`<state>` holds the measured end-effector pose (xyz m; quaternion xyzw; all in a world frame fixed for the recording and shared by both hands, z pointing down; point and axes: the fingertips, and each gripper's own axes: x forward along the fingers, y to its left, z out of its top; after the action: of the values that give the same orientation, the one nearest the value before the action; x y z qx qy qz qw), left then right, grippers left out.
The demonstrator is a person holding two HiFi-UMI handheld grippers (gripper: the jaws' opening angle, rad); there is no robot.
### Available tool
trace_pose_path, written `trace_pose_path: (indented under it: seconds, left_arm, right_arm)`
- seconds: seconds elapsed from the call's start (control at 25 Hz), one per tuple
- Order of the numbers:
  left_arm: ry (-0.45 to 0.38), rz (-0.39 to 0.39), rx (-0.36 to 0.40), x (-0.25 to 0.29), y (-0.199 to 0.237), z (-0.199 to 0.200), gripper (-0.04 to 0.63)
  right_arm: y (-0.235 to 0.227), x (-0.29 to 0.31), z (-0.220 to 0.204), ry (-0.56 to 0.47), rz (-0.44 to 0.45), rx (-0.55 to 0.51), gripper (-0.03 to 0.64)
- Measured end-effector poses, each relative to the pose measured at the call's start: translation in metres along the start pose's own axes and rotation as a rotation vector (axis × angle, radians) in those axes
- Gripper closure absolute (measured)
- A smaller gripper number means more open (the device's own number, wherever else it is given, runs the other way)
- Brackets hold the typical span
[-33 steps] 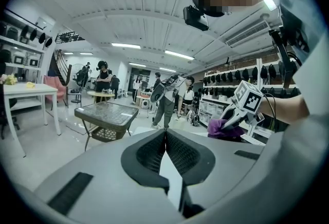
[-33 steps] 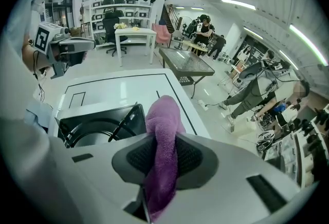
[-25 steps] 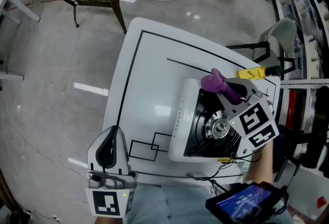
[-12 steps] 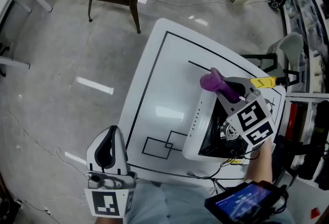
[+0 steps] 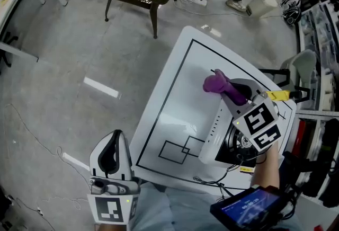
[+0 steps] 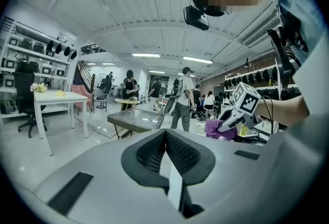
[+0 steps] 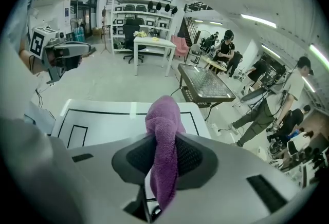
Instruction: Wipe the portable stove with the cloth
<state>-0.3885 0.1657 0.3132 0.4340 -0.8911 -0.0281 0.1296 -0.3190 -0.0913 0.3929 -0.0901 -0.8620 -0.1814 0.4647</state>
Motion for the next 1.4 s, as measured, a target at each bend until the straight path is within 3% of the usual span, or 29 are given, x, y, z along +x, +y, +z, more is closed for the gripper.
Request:
trace_pose_path:
  seconds: [0.32,0.6,0.76,1.4]
  left_arm:
    - [-0.029,0.009,-0.004,-0.014,0.026,0.009,0.577]
    - [0.008,-0.019,-0.017,0.002,0.024,0.003,0.577]
    - [0.116,-0.025,-0.006,0.003,0.029,-0.025,0.577]
    - [0.123,-0.146,0.027,0.003,-0.006,-0.027,0.577]
  right_arm:
    - [-0.011,-0.014,0.037,-0.041,-0.09,-0.032,0.512]
    - [-0.022,0.001,-0.008,0.056,-0.122,0.0,0.512]
    - [-0.011,0.012,-0.028,0.09,-0.099,0.041,0.512]
    - [0.033,-0.003,-0.053,0.075,-0.067,0.178,0.512]
